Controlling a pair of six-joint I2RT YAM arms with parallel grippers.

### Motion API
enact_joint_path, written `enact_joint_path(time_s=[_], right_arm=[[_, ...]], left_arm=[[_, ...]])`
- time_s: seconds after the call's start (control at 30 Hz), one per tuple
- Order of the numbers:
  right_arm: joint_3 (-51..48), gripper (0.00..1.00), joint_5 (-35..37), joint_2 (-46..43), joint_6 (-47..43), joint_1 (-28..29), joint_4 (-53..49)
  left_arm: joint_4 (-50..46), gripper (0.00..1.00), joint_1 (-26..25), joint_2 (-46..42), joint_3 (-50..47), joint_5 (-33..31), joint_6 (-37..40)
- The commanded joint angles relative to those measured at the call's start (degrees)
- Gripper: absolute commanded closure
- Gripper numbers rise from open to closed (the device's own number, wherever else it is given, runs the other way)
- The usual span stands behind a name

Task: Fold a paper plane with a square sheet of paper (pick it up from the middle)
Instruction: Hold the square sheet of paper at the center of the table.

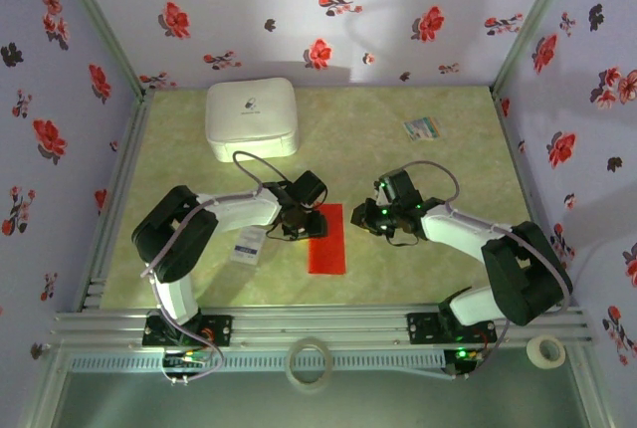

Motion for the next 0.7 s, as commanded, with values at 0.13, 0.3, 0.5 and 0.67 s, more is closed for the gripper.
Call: enact_joint_path(time_s=[0.13, 0.3, 0.5, 0.67], right_arm=[[1.0, 0.78, -0.1, 0.5, 0.3, 0.5, -0.7], [1.1, 0.78, 0.0, 0.5, 0.3, 0.5, -0.7], [0.8, 0.78, 0.0, 0.4, 0.3, 0.5, -0.6], [0.6, 0.78, -0.1, 0.4, 0.6, 0.5, -0.2]], left_arm=[[0.0, 0.55, 1.6, 8.7, -3.3, -8.0, -0.7], [-0.2, 0.55, 1.6, 8.7, -3.4, -8.1, -1.2], [0.4, 0.55, 1.5, 8.8, -3.3, -7.4, -0.2], [-0.1, 0.55, 1.5, 9.1, -3.1, -7.5, -0.2]])
